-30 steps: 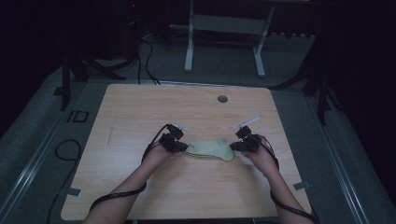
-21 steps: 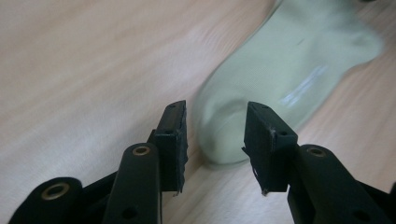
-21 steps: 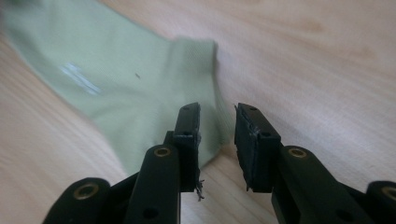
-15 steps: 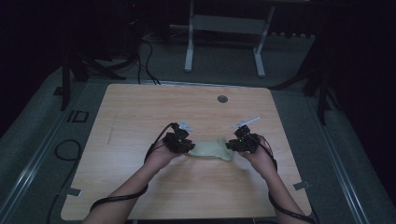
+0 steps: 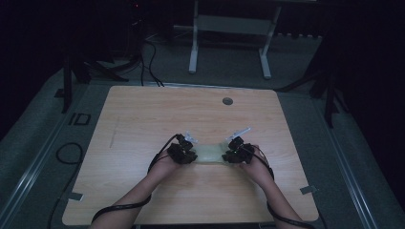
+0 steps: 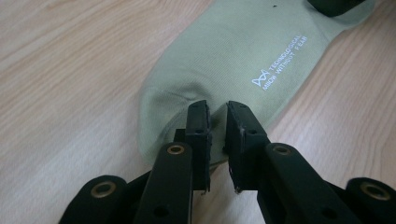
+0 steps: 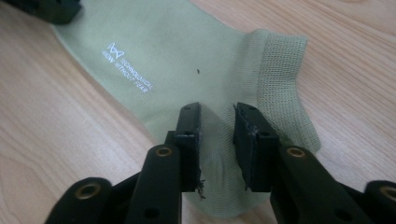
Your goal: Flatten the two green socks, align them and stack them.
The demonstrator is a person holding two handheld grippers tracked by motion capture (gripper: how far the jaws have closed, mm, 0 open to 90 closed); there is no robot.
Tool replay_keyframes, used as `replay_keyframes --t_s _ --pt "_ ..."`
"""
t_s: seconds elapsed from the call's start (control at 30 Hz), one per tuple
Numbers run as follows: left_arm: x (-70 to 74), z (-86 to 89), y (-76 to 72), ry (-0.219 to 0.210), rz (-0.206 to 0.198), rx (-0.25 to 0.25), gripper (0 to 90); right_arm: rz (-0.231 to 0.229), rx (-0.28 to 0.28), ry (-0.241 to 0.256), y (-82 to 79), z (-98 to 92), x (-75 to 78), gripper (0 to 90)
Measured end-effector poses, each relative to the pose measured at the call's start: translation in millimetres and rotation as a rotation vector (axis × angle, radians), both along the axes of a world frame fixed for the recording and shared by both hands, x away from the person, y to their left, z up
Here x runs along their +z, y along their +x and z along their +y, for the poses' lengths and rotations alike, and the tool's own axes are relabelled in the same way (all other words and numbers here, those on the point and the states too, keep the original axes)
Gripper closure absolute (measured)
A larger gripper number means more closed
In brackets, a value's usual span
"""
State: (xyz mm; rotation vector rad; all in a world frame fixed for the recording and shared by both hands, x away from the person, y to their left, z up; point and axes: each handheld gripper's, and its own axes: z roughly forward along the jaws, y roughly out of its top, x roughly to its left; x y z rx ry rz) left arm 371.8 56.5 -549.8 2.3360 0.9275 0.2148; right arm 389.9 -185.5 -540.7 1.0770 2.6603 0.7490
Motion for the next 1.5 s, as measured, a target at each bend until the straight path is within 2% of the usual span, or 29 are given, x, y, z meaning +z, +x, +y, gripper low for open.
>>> replay_keyframes --t_s 0.13,0.37,0.47,0.57,0.63,0.67,0.7,0.73,0.77,0.8,0.83,0.9,0.93,0.97,1.07,1.1,1.13,1.17,1.23,1.3,1.33,1.37,1.43,1.5 --pt "-0.4 4.8 -6.0 0.001 -0.004 0.008 78.9 -0.019 0.037 -0.019 -4.7 0.5 -0.2 69.0" --pt "-1.8 6.5 -10.0 -0.013 -0.008 0.011 78.9 -0.028 0.024 -0.005 -8.9 -4.0 -1.4 67.3" --pt "-1.2 6.3 -8.9 -0.018 -0.009 0.014 77.6 -0.013 0.025 -0.005 -9.7 -1.2 -0.4 60.0" --pt "3.2 5.1 -10.0 -0.038 -0.012 -0.013 68.3 -0.008 0.036 -0.015 -9.6 1.1 2.5 53.9" --pt "5.2 5.0 -11.1 -0.048 -0.017 -0.021 62.6 -0.006 0.036 -0.003 -9.7 1.1 4.0 52.3" --pt "9.2 4.7 -13.5 -0.063 -0.034 -0.022 62.6 -0.007 0.035 0.007 -9.7 0.8 5.6 51.3" --pt "9.2 4.7 -13.5 -0.063 -0.034 -0.022 60.4 -0.007 0.035 0.007 -9.7 0.8 5.6 51.3" --pt "15.5 4.0 -16.9 -0.082 -0.051 -0.028 60.4 -0.011 0.037 0.021 -9.9 0.2 8.5 49.7" --pt "18.0 3.5 -18.5 -0.086 -0.062 -0.033 48.4 -0.026 0.037 0.05 -9.7 -1.5 14.9 40.7" --pt "21.9 3.4 -20.6 -0.09 -0.08 -0.03 44.8 -0.035 0.034 0.054 -9.4 -2.5 16.7 39.1" --pt "21.9 3.4 -20.6 -0.09 -0.08 -0.03 44.7 -0.035 0.034 0.054 -9.4 -2.5 16.7 39.1" --pt "23.8 5.5 -20.8 -0.121 -0.069 -0.018 42.9 -0.053 0.024 0.068 -9.2 -5.0 19.9 36.4" --pt "23.6 6.8 -20.4 -0.118 -0.061 -0.009 34.6 -0.064 0.011 0.089 -9.0 -8.0 22.2 34.2" --pt "23.6 6.8 -20.4 -0.118 -0.061 -0.009 30.2 -0.058 0.004 0.101 -8.8 -9.5 22.7 30.1" --pt "21.1 9.8 -19.9 -0.112 -0.06 0.005 13.6 -0.053 -0.01 0.116 -8.1 -13.4 22.8 20.4" --pt "21.1 9.8 -19.9 -0.112 -0.06 0.005 9.5 -0.053 -0.01 0.116 -8.1 -13.4 22.8 20.4" --pt "18.7 11.9 -19.9 -0.115 -0.07 0.003 6.4 -0.051 -0.004 0.117 -8.5 -15.7 22.2 14.3" --pt "17.5 12.8 -20.0 -0.118 -0.069 0.007 3.1 -0.051 -0.001 0.122 -9.0 -16.7 22.2 14.3" --pt "15.6 14.9 -20.6 -0.115 -0.075 0.018 1.7 -0.081 -0.017 0.111 -10.6 -18.9 21.8 14.3" --pt "15.6 14.9 -20.6 -0.115 -0.075 0.018 1.7 -0.092 -0.015 0.1 -11.5 -20.0 21.2 14.3" --pt "13.5 18.4 -21.8 -0.113 -0.094 0.044 1.7 -0.092 -0.015 0.1 -11.5 -20.0 21.2 14.0" --pt "12.7 19.7 -22.1 -0.106 -0.103 0.051 1.7 -0.115 -0.024 0.104 -13.6 -24.9 19.4 14.0" --pt "11.5 22.5 -23.1 -0.102 -0.115 0.064 1.7 -0.126 -0.028 0.094 -14.3 -28.2 17.7 13.9" --pt "10.7 25.3 -24.7 -0.116 -0.124 0.061 1.7 -0.128 -0.034 0.086 -15.5 -31.4 16.2 14.0"
